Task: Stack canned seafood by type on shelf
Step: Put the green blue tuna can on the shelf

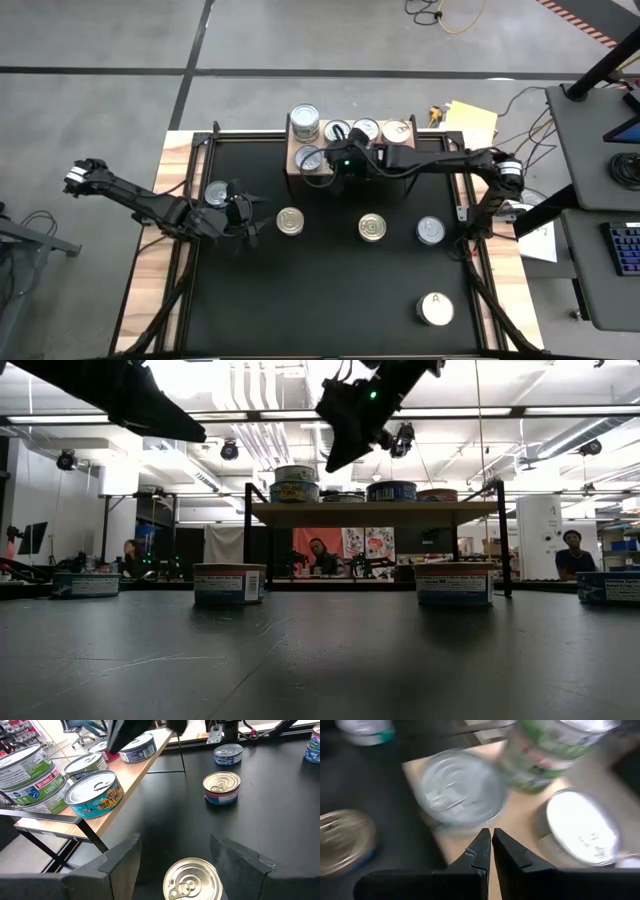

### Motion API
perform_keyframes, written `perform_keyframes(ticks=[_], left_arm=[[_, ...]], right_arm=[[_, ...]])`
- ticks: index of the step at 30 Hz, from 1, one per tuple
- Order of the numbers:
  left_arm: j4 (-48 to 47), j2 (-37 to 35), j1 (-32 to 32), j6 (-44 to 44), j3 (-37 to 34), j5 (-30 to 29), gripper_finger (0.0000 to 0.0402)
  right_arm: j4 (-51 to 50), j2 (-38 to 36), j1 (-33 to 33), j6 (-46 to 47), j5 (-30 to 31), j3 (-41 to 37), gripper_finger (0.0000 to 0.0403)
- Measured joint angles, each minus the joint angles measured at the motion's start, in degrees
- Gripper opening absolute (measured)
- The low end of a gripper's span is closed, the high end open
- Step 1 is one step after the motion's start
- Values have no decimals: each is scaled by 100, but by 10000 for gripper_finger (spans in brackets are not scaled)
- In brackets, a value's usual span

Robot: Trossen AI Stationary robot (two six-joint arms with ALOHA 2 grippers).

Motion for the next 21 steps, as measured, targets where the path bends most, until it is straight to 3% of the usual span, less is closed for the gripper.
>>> perform_keyframes(ticks=[4, 14, 21], left_arm=[[46, 86, 0, 1, 0, -2, 222], [263, 385, 0, 4, 14, -3, 222], [300, 525, 4, 26, 39, -59, 222]], right_arm=[[-73, 12, -38, 141, -1034, -7, 12], [879, 531, -122, -385, -1042, -41, 12], [841, 534, -224, -470, -1024, -41, 12]])
